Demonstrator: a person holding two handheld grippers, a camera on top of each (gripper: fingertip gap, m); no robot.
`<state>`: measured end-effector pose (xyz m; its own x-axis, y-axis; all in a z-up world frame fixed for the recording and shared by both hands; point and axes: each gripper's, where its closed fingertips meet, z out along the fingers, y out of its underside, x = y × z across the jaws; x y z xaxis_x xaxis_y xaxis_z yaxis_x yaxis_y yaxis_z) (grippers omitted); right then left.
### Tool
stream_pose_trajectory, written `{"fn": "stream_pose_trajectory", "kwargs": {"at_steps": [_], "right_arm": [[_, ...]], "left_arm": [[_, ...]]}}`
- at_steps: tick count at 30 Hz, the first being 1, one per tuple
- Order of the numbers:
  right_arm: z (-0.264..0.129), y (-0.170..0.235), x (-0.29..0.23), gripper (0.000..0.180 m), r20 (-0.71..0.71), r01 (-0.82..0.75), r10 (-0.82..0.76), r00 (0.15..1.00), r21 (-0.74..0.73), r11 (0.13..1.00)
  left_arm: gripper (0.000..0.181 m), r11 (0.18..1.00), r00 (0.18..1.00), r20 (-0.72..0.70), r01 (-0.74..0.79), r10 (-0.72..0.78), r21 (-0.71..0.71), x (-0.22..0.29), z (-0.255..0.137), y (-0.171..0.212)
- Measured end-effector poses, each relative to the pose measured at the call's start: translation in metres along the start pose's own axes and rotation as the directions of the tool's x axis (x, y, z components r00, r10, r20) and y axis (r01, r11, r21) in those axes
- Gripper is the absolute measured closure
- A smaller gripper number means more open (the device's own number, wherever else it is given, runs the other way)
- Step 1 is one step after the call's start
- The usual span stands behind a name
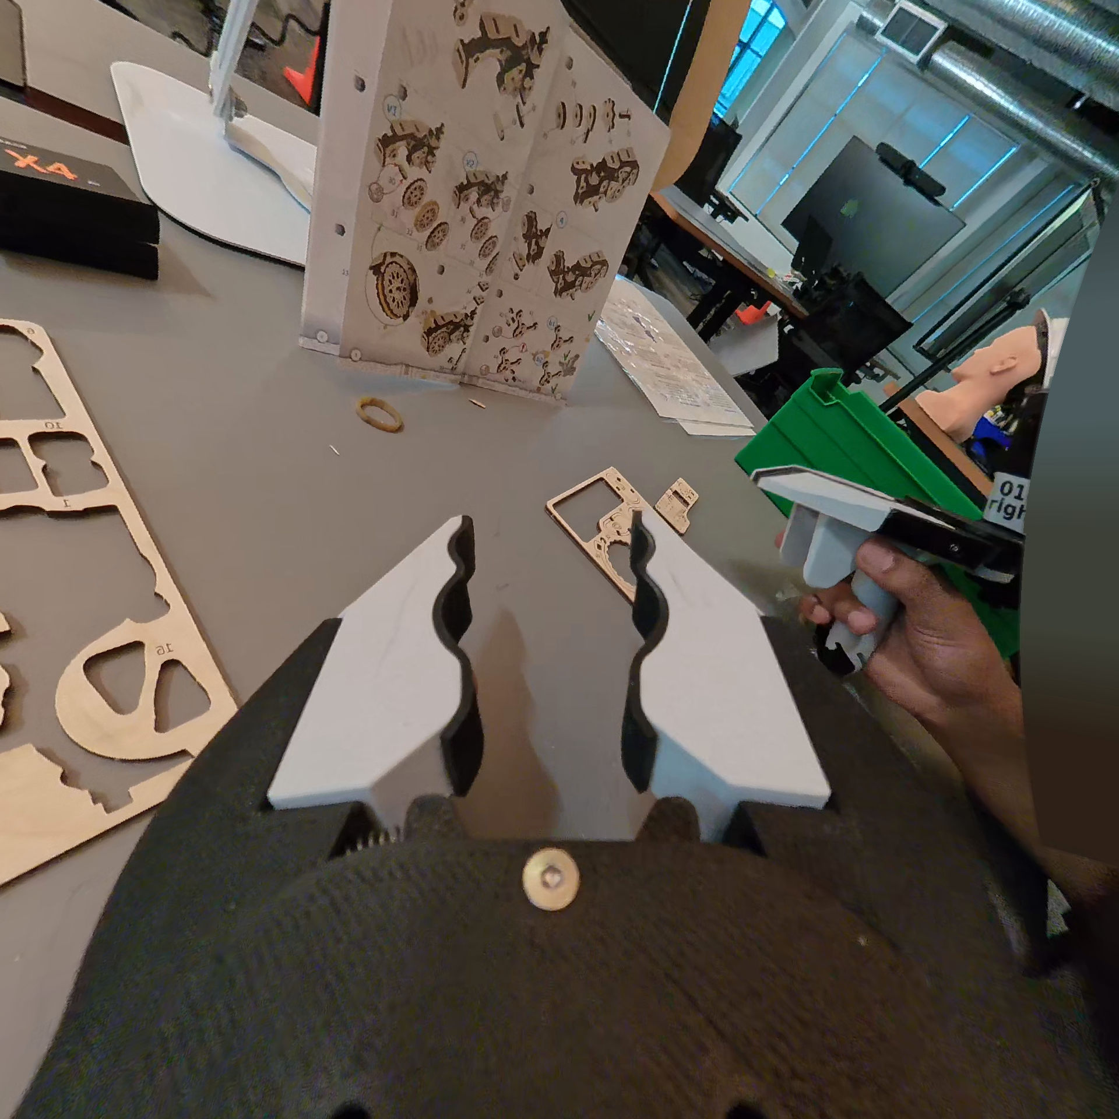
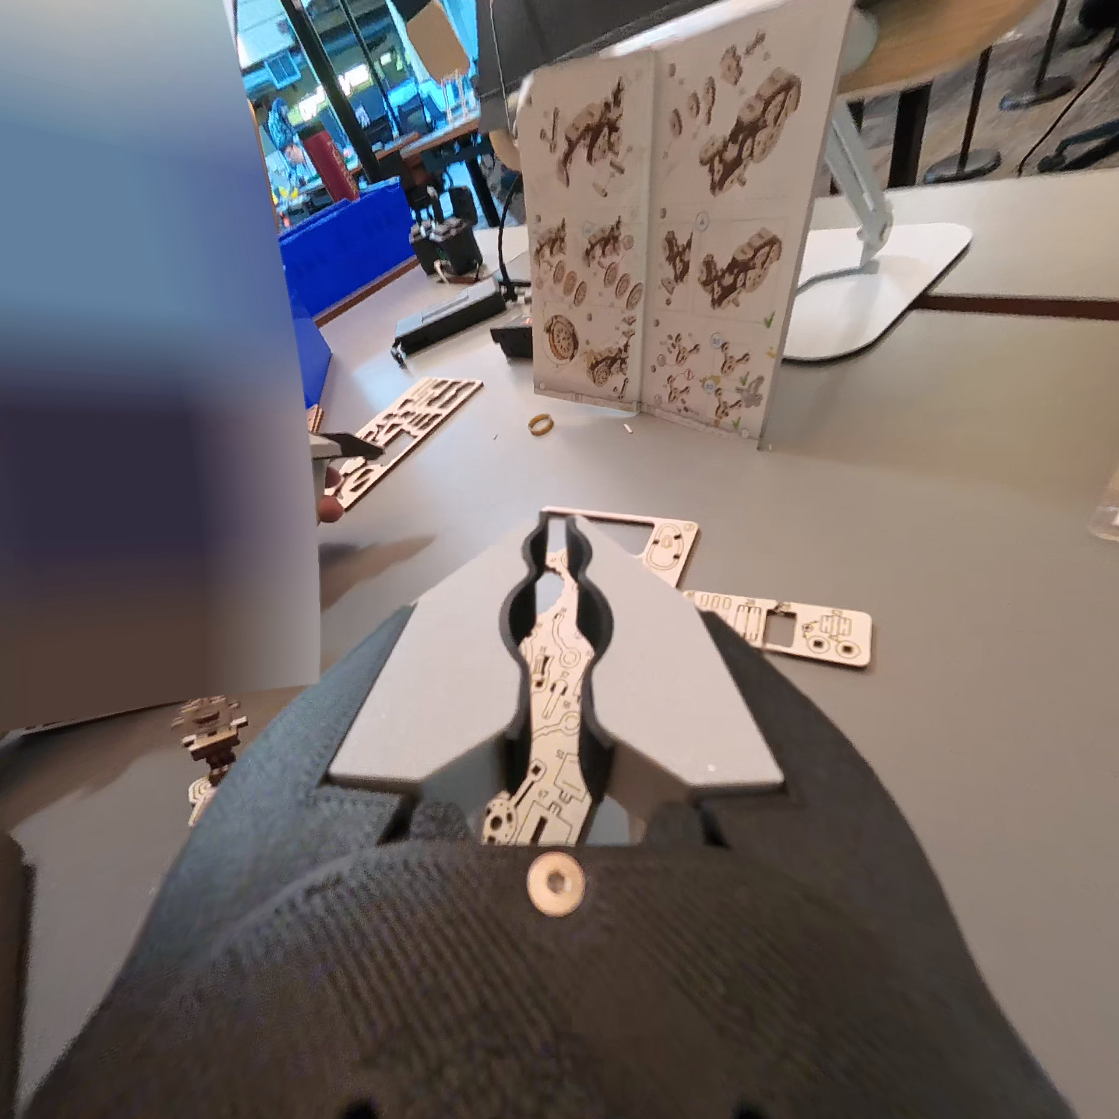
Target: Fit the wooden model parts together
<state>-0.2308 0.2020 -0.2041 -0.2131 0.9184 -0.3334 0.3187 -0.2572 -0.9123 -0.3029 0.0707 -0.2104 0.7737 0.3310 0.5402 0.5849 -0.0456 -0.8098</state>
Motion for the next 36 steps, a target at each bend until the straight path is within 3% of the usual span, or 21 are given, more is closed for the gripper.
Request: {"fn": "stream_pose_trajectory", "kwargs": {"at_steps": [9,19,24,28,32,36], "right_arm": [[-0.013,-0.021,-0.014,0.174,0.057,-0.032,0.026,0.998,0.106,0.994],[-0.005,-0.016,-0.039,0.170,0.065,0.149,-0.154,0.986,0.071,0.986],[-0.009,-0.009,-0.036,0.171,0.002,0.293,-0.293,0.956,0.031,0.956],[-0.021,-0.010,-0.030,0.170,-0.034,0.295,-0.294,0.955,0.047,0.954],[-0.035,-0.012,-0.016,0.169,-0.077,0.274,-0.269,0.960,0.055,0.960],[-0.049,-0.011,-0.007,0.166,-0.106,0.254,-0.247,0.963,0.060,0.965]], "left_arm": [[0.130,0.998,0.998,0.004,-0.067,0.067,-0.013,0.008,0.001,0.003],[0.130,0.996,0.996,-0.005,-0.086,0.086,-0.028,0.013,0.004,0.006],[0.132,0.990,0.991,0.001,-0.132,0.132,0.052,0.020,0.002,-0.010],[0.133,0.983,0.986,-0.025,-0.163,0.165,0.080,0.029,0.009,-0.017],[0.133,0.996,0.992,-0.091,-0.082,0.086,0.047,0.030,0.012,-0.023],[0.135,0.973,0.989,-0.136,0.083,-0.054,0.216,0.018,-0.022,-0.057]]}}
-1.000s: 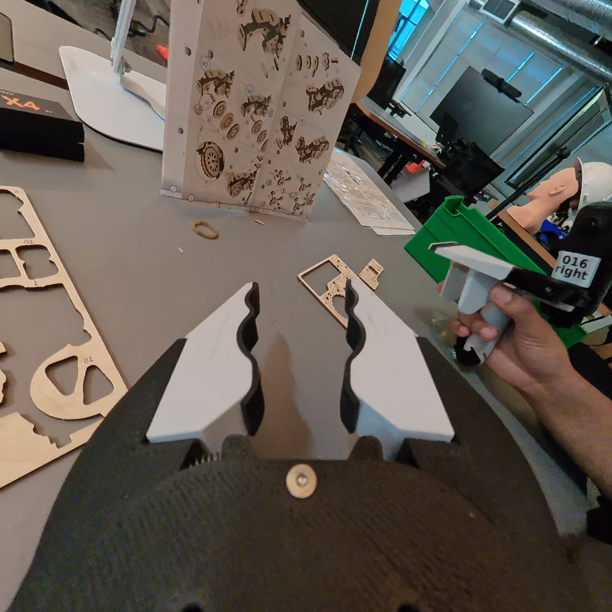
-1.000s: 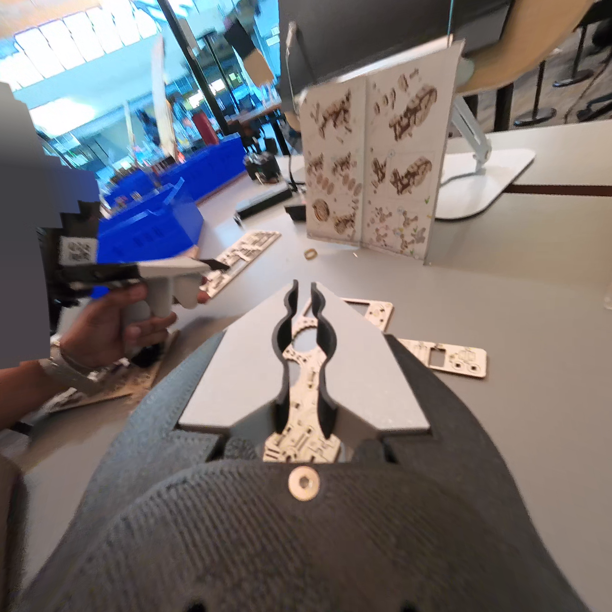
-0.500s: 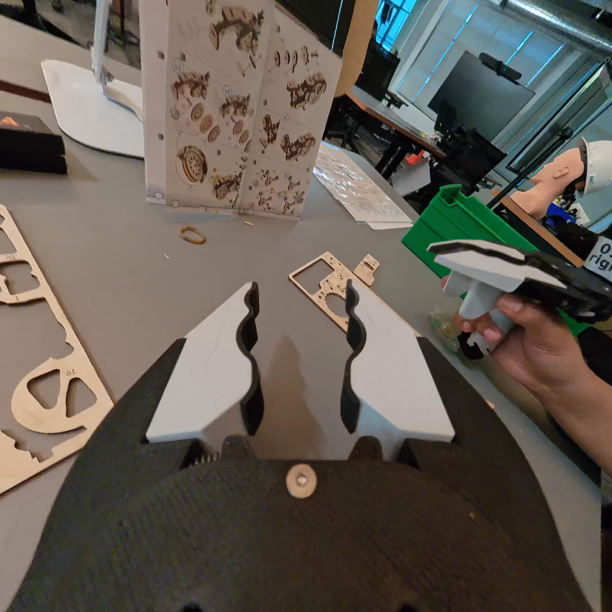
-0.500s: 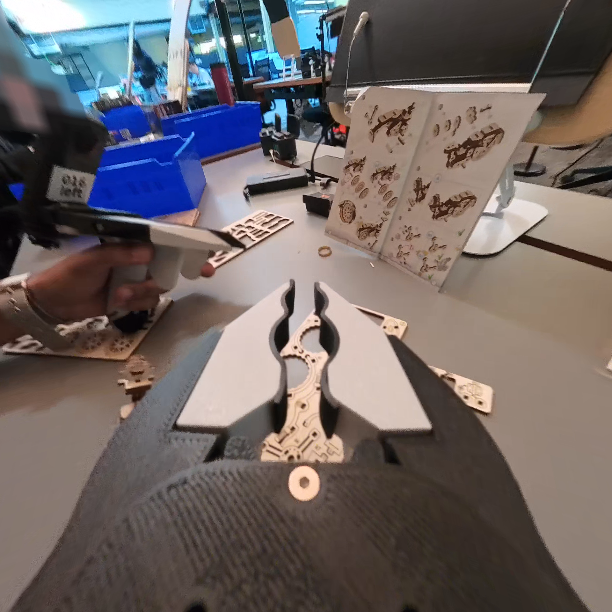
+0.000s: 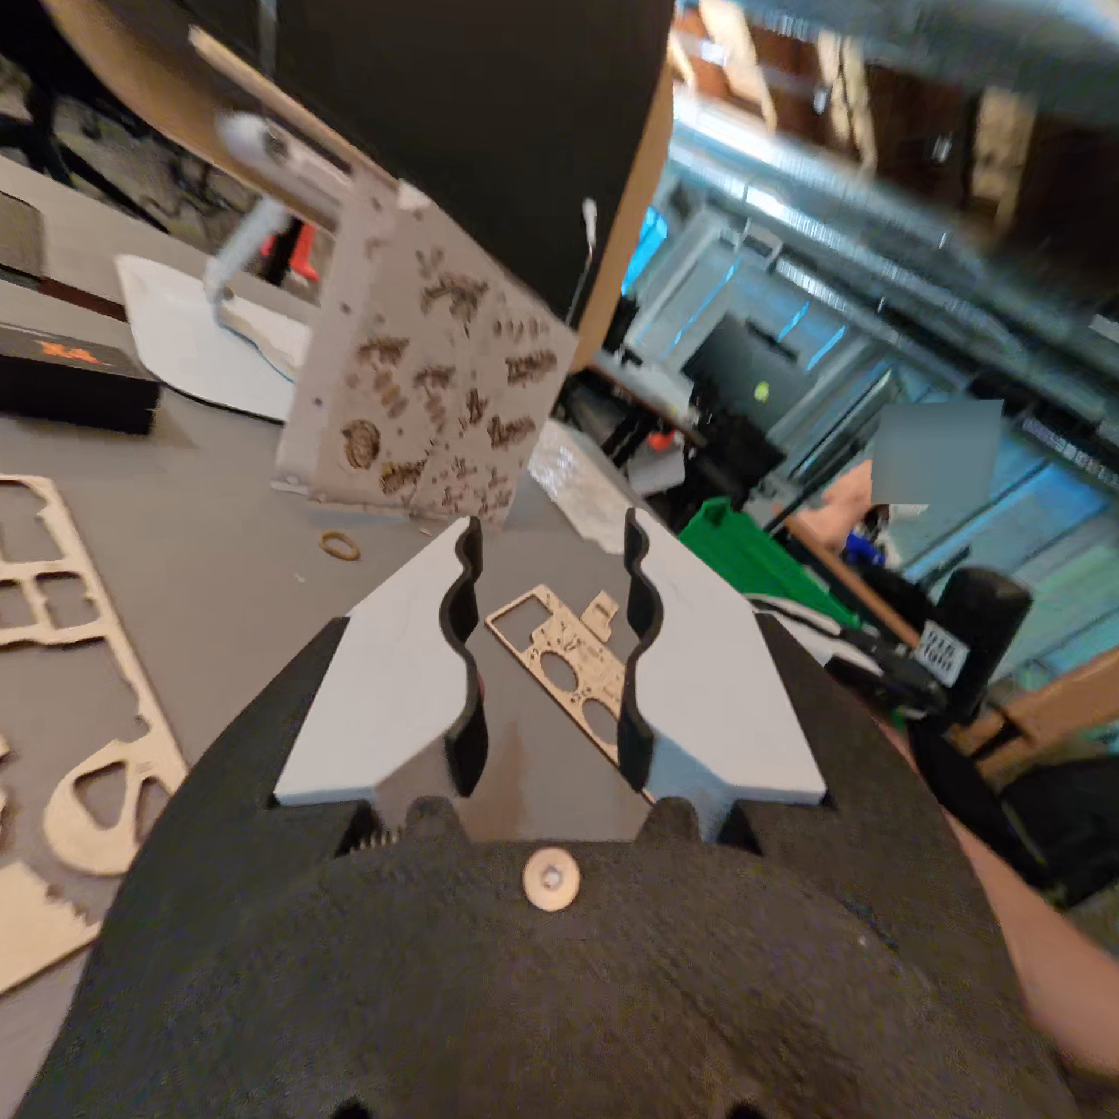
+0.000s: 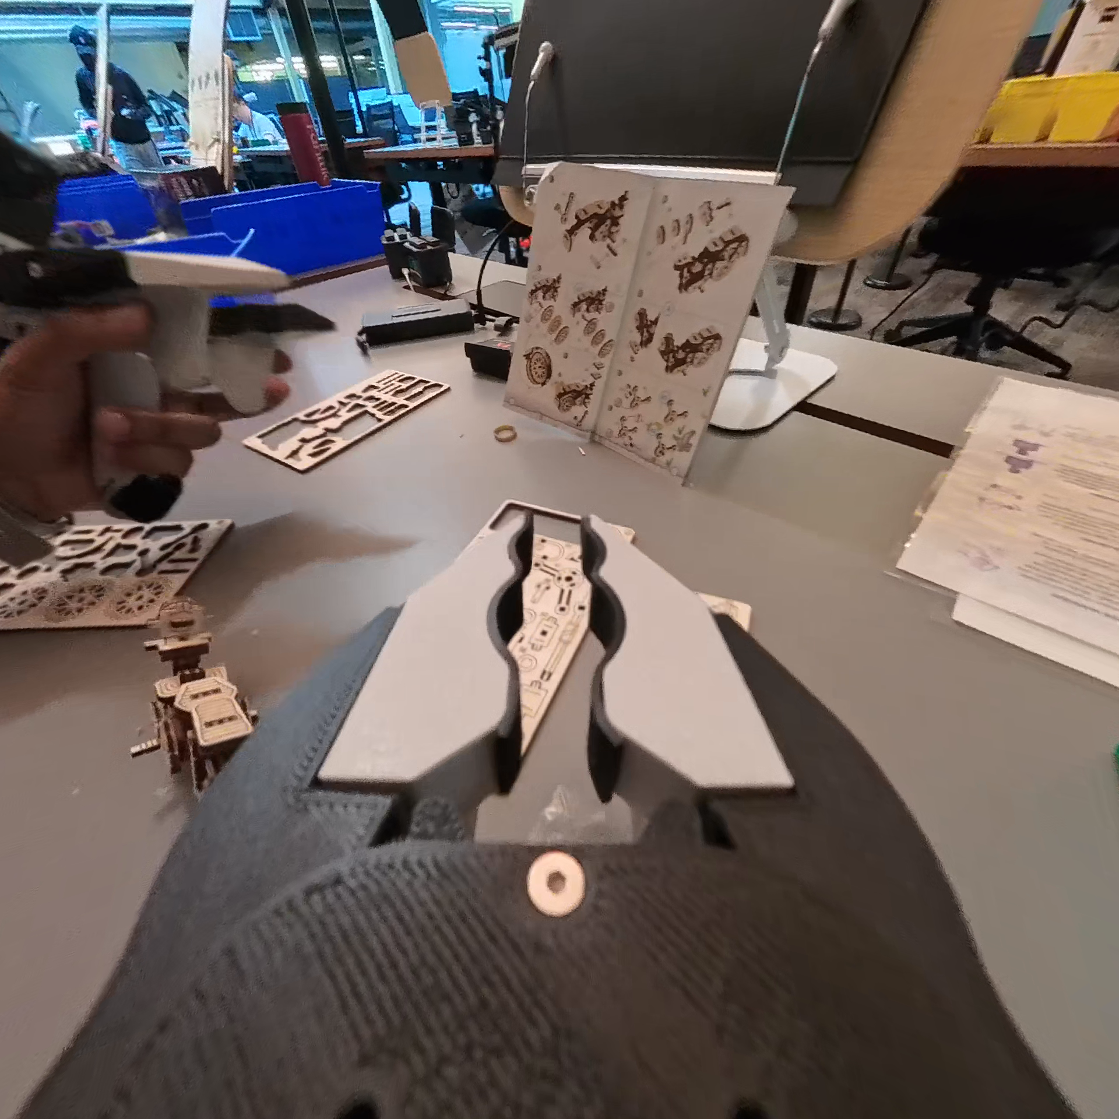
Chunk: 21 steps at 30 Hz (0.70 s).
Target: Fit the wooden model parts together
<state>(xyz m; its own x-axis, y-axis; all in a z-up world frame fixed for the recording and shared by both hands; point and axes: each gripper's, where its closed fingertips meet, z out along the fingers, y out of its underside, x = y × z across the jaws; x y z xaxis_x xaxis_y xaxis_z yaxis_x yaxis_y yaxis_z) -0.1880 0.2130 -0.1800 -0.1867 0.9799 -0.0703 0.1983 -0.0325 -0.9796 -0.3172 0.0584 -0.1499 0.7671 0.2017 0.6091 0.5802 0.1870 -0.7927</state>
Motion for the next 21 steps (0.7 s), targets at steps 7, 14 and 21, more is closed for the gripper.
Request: {"fn": "stream_pose_trajectory", "kwargs": {"at_steps": [7,14,21], "right_arm": [[-0.005,0.005,0.003,0.164,-0.011,-0.007,0.007,1.000,-0.010,1.000],[-0.008,0.009,0.024,0.163,-0.070,0.105,-0.111,0.991,-0.081,0.991],[-0.012,0.011,0.031,0.160,-0.080,0.169,-0.176,0.981,-0.093,0.981]], "left_arm": [[0.136,1.000,0.998,-0.063,0.000,0.002,0.027,0.011,-0.030,-0.011],[0.140,0.999,0.990,-0.134,-0.029,0.034,0.041,0.001,-0.022,-0.017],[0.138,0.992,0.972,-0.198,-0.116,0.122,0.043,0.019,-0.017,-0.009]]}}
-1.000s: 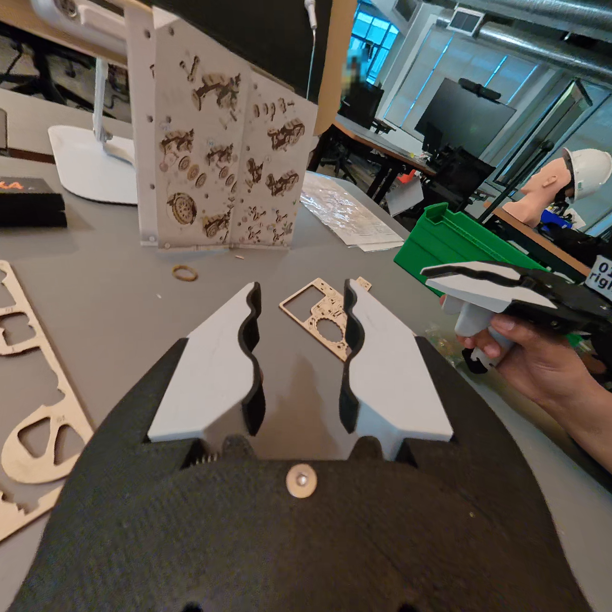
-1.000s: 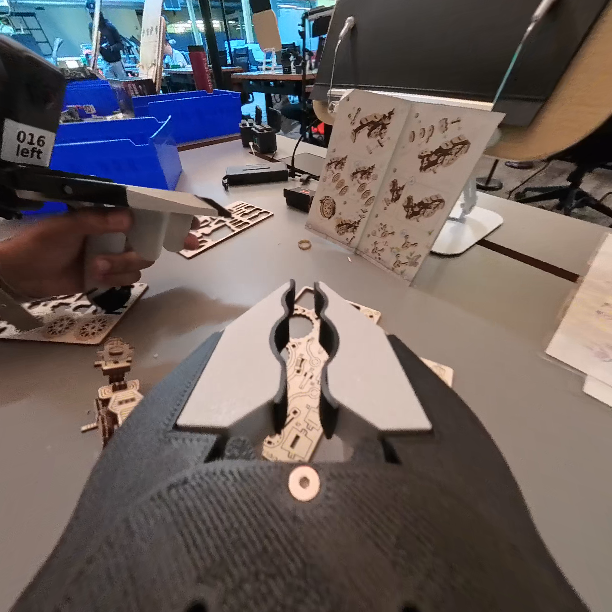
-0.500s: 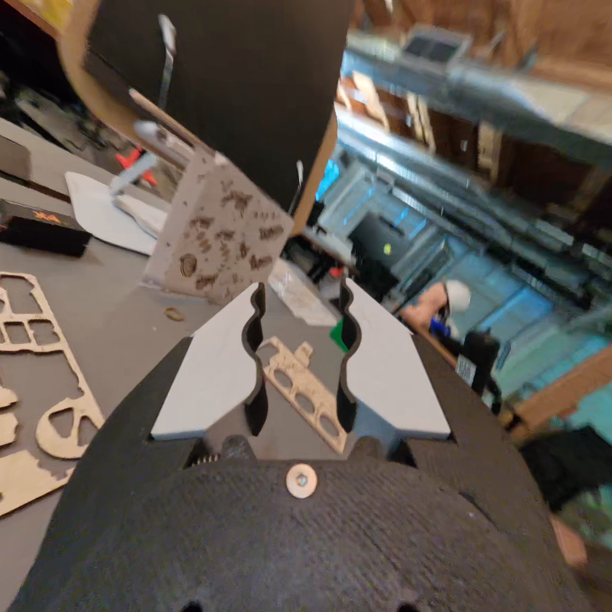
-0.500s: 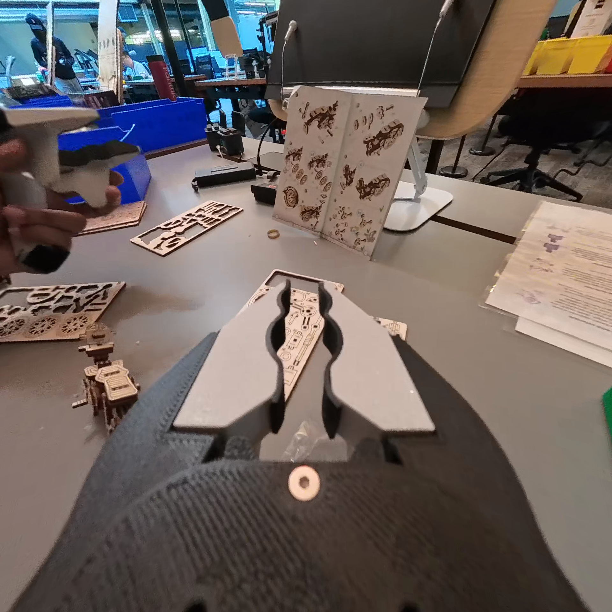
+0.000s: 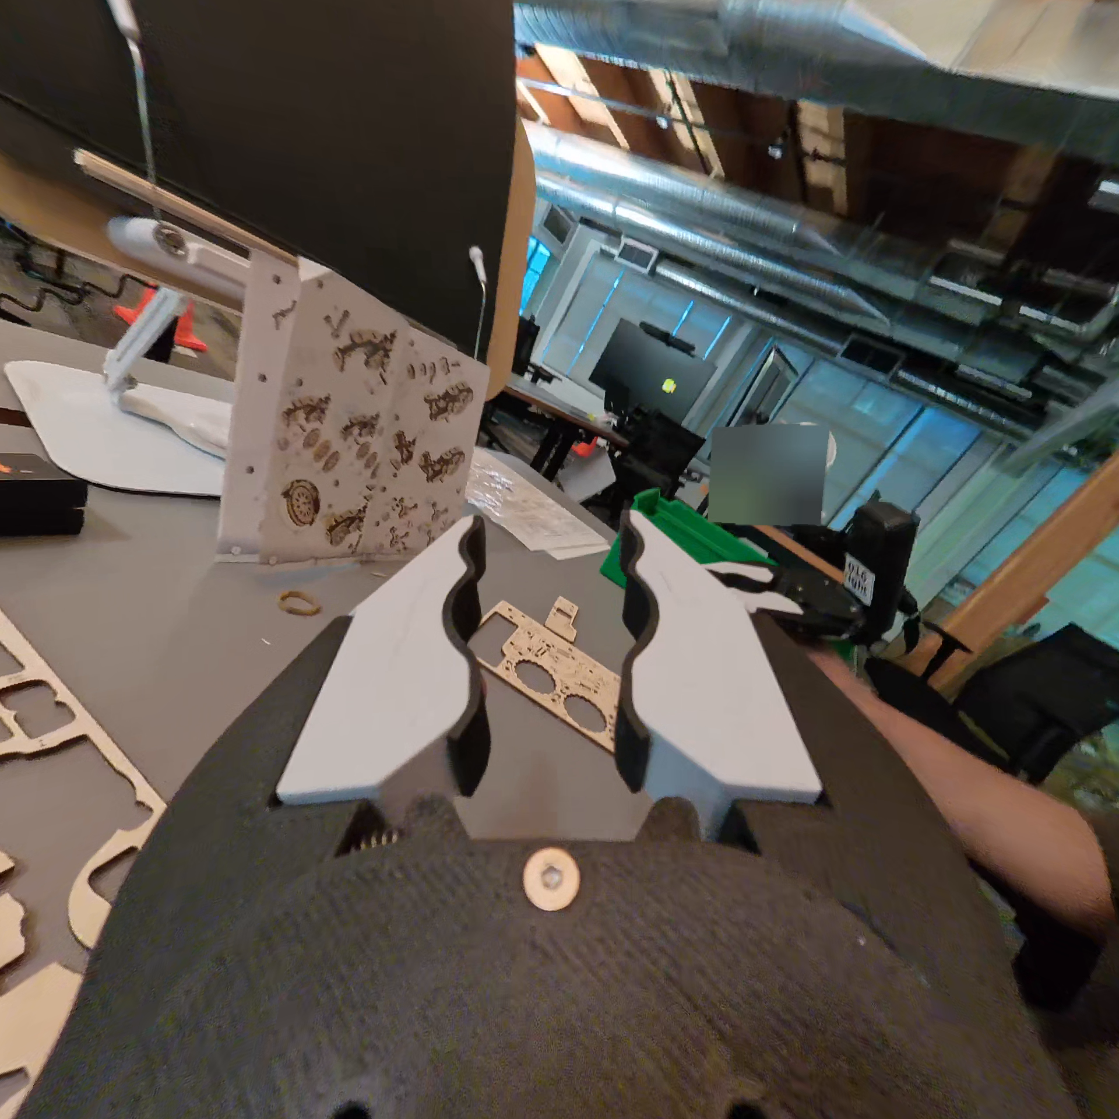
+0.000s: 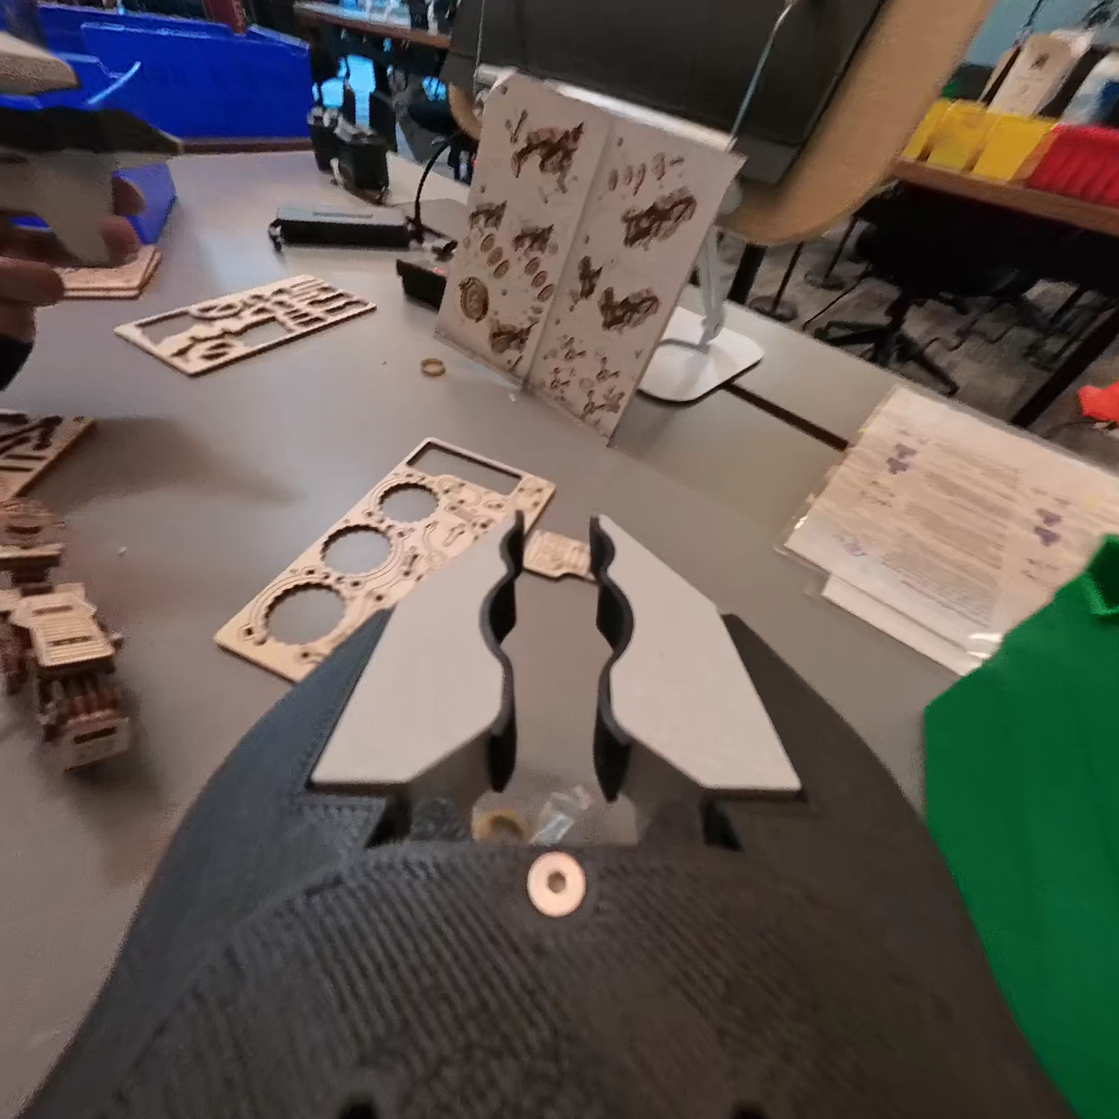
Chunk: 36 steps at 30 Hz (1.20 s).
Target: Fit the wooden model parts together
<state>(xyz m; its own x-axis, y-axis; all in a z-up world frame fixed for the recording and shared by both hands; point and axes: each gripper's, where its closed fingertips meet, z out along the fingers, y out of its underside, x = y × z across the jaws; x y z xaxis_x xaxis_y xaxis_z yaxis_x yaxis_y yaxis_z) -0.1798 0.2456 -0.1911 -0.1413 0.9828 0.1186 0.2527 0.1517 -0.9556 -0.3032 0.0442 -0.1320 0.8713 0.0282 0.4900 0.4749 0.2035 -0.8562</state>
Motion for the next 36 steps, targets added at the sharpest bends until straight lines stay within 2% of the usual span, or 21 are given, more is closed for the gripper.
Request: {"fn": "stream_pose_trajectory", "kwargs": {"at_steps": [2,4,7,15,19,24,28,30,33,36], "right_arm": [[-0.003,0.002,-0.016,0.153,0.049,-0.027,0.030,0.998,-0.049,0.998],[-0.013,-0.008,-0.032,0.157,0.070,-0.045,0.045,0.997,0.007,0.999],[-0.023,-0.024,-0.037,0.164,0.019,-0.013,0.010,1.000,0.128,0.992],[-0.025,-0.024,-0.032,0.161,-0.002,-0.032,0.033,0.999,0.125,0.992],[-0.018,-0.007,-0.016,0.150,-0.025,-0.054,0.056,0.998,0.054,0.997],[-0.016,0.005,0.003,0.150,-0.059,-0.118,0.120,0.991,0.024,0.993],[-0.020,0.003,-0.008,0.145,-0.012,-0.167,0.167,0.986,0.024,0.986],[-0.020,0.003,-0.013,0.146,-0.021,-0.131,0.131,0.991,0.012,0.991],[-0.019,0.005,-0.019,0.146,-0.049,-0.072,0.071,0.996,-0.009,0.997],[-0.018,0.008,-0.026,0.145,-0.043,-0.079,0.078,0.996,-0.026,0.997]], "left_arm": [[0.133,0.999,1.000,-0.020,-0.017,0.016,-0.041,0.013,-0.001,0.005],[0.134,0.999,0.999,-0.010,-0.034,0.034,-0.031,0.026,-0.010,0.012],[0.135,0.992,0.993,0.010,-0.114,0.114,-0.052,0.039,-0.018,0.019],[0.137,0.982,0.982,0.068,-0.170,0.175,-0.078,0.037,-0.019,0.026],[0.136,0.971,0.973,0.091,-0.196,0.210,-0.138,0.027,-0.014,0.036],[0.136,0.940,0.944,0.125,-0.278,0.306,-0.197,0.021,-0.009,0.045],[0.156,0.906,0.876,0.233,-0.402,0.422,-0.133,0.016,-0.017,0.024],[0.155,0.912,0.878,0.247,-0.394,0.410,-0.116,0.015,-0.021,0.020],[0.145,0.930,0.898,0.247,-0.334,0.363,-0.155,0.006,-0.023,0.026],[0.146,0.930,0.885,0.288,-0.345,0.366,-0.123,0.002,-0.029,0.017]]}}
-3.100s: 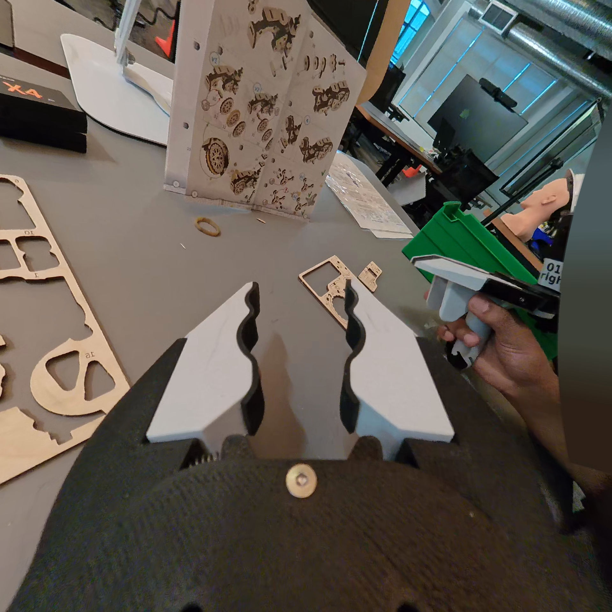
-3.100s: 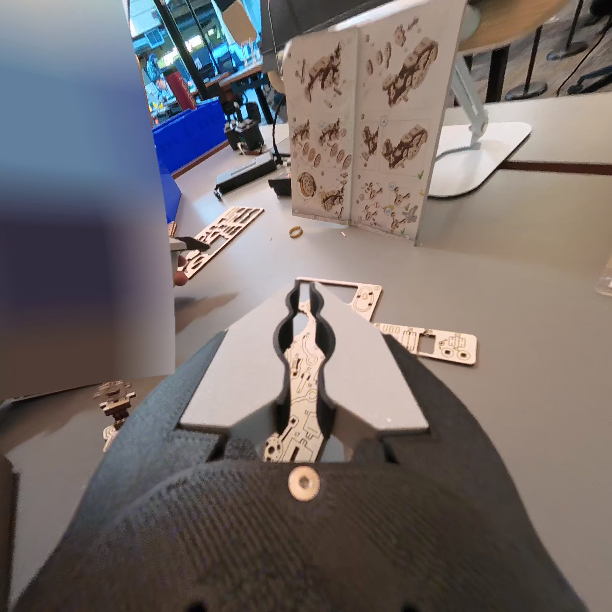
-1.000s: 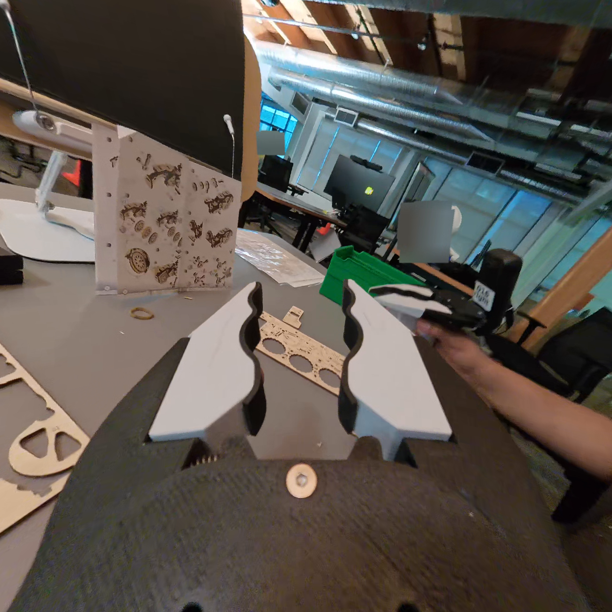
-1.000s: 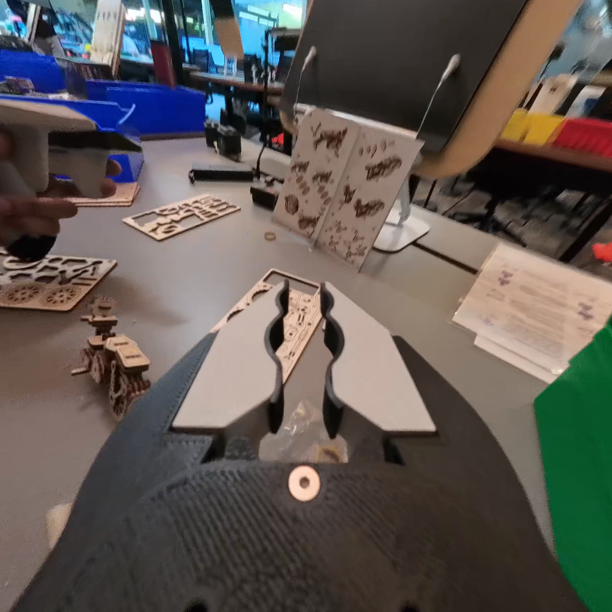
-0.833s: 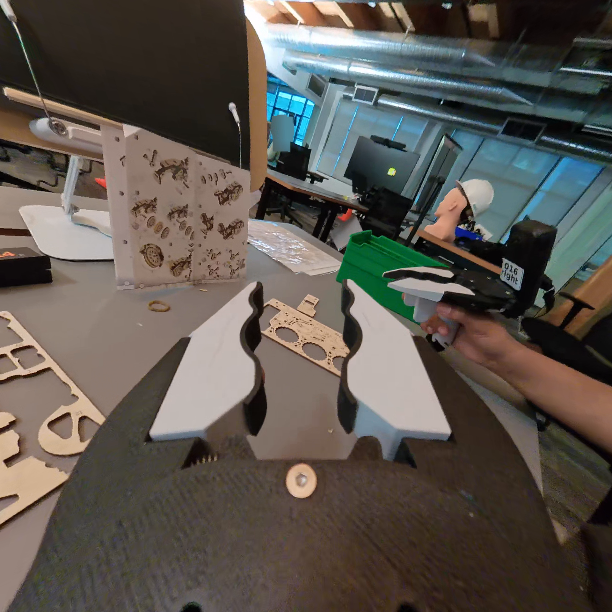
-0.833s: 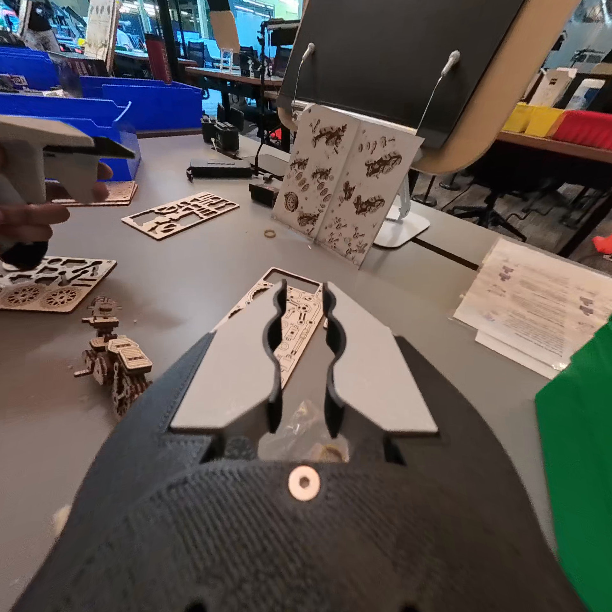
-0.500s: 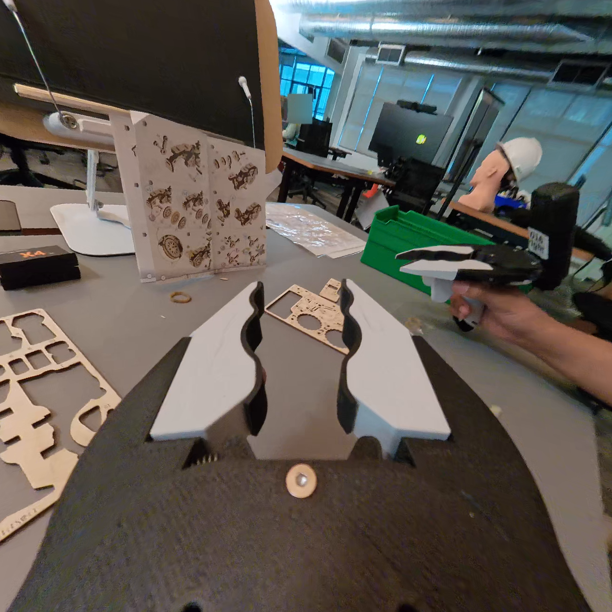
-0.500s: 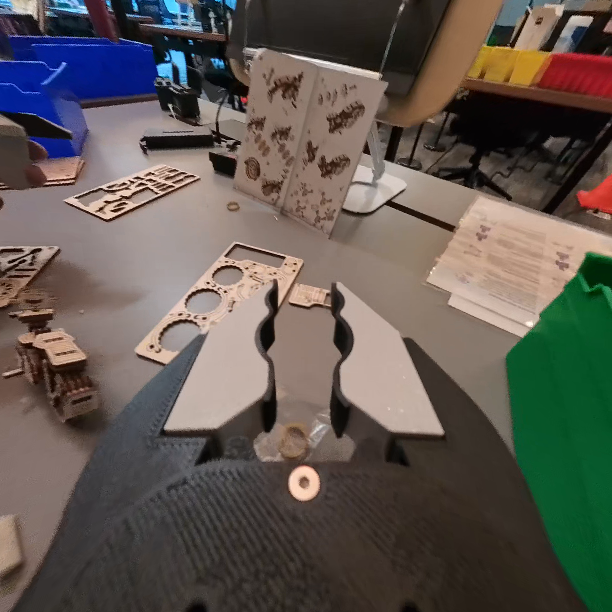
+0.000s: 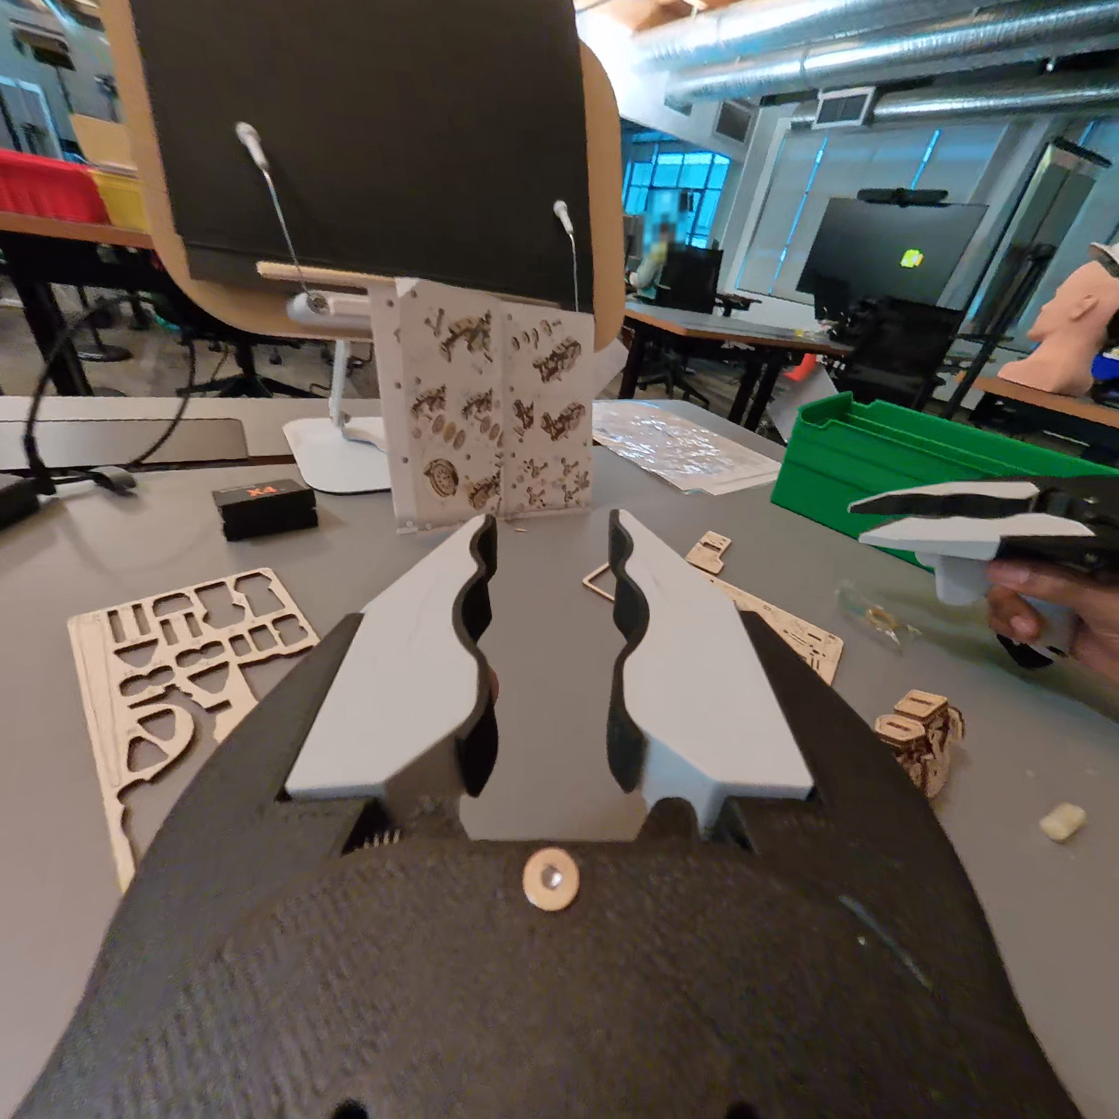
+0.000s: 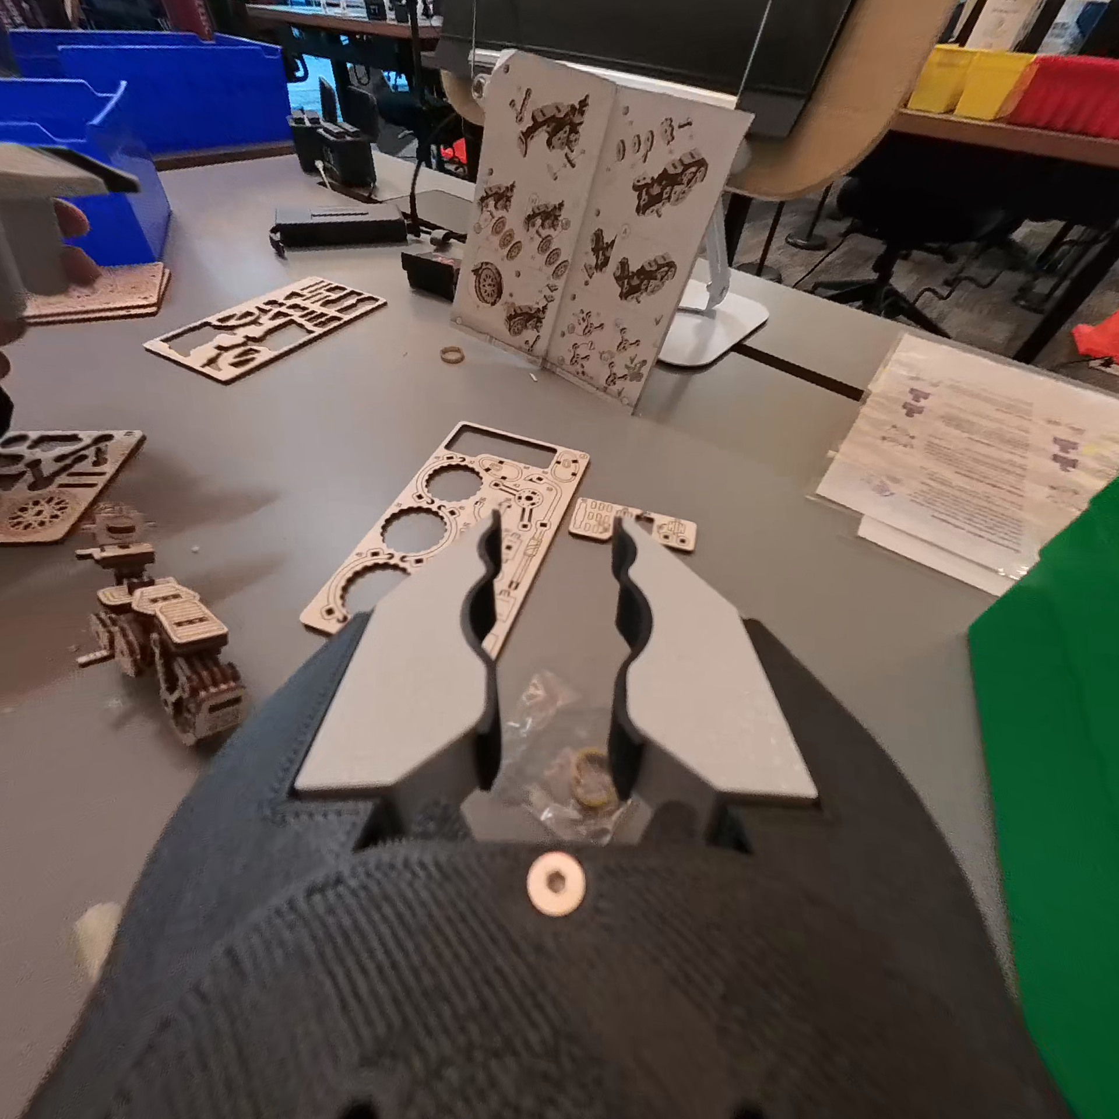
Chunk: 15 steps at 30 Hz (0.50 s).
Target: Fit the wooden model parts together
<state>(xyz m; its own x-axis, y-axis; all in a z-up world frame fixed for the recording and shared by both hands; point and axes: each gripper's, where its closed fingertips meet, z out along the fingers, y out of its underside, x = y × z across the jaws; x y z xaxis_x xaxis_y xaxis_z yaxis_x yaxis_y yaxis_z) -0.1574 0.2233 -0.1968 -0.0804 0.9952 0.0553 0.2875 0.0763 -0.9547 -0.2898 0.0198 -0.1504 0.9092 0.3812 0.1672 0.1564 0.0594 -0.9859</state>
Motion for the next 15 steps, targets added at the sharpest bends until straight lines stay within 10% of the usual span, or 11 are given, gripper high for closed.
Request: {"fn": "stream_pose_trajectory", "kwargs": {"at_steps": [15], "right_arm": [[-0.022,-0.004,0.030,0.145,-0.139,0.052,-0.050,0.989,0.012,0.999]], "left_arm": [[0.126,0.979,0.980,-0.045,0.195,-0.193,0.050,-0.012,-0.005,-0.008]]}}
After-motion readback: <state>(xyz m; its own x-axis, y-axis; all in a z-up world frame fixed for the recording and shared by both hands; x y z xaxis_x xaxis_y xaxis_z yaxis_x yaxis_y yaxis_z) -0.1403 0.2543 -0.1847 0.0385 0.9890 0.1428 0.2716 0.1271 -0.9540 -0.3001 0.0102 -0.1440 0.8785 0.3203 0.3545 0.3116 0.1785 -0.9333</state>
